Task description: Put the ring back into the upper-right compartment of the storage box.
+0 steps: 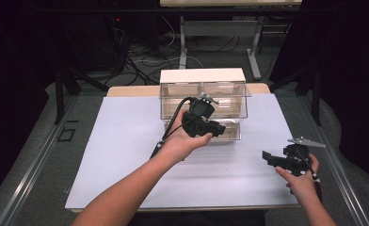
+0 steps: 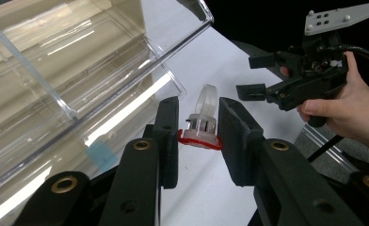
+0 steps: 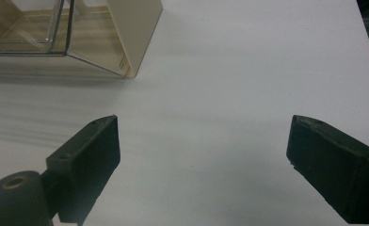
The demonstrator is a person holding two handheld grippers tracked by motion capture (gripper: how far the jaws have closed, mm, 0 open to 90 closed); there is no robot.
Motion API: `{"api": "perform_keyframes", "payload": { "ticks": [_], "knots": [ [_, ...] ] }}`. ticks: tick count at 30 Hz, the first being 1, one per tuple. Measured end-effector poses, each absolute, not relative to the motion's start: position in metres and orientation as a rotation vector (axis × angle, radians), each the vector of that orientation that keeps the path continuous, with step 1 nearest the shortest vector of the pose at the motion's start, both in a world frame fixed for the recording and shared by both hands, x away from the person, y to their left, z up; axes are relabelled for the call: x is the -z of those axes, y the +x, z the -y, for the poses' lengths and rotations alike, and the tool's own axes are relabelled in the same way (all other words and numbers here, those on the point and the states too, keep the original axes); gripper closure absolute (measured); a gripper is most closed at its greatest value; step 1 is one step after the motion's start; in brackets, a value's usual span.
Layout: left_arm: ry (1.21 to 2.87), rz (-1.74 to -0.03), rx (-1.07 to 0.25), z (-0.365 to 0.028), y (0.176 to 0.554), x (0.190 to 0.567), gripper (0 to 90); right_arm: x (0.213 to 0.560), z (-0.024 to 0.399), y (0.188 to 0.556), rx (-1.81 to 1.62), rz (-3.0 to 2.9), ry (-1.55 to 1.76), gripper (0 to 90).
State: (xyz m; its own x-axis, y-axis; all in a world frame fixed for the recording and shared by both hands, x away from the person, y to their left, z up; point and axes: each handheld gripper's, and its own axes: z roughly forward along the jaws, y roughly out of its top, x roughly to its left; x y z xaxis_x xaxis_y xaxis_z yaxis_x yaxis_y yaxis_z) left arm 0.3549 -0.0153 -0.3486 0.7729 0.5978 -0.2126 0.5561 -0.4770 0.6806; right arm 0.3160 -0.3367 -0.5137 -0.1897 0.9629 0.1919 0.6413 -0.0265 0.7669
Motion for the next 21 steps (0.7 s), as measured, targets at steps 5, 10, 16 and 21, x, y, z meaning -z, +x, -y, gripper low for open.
{"api": "perform_keyframes", "payload": {
  "ticks": [5,10,16,21],
  "knots": [
    [2.183,-0.865,-0.078,0.016,0.358,0.343,70.0,0.514,0.337,0.316,-1.082,-1.855,1.677,9.8],
    [2.180,-0.882,-0.077,0.018,0.362,0.337,70.0,0.514,0.337,0.316,-1.080,-1.857,1.678,9.8],
    [2.176,-0.905,-0.064,0.020,0.369,0.334,70.0,0.514,0.337,0.317,-1.079,-1.858,1.678,9.8],
    [2.169,-0.931,-0.050,0.022,0.375,0.333,69.9,0.514,0.337,0.317,-1.079,-1.857,1.679,9.8]
  ]
}}
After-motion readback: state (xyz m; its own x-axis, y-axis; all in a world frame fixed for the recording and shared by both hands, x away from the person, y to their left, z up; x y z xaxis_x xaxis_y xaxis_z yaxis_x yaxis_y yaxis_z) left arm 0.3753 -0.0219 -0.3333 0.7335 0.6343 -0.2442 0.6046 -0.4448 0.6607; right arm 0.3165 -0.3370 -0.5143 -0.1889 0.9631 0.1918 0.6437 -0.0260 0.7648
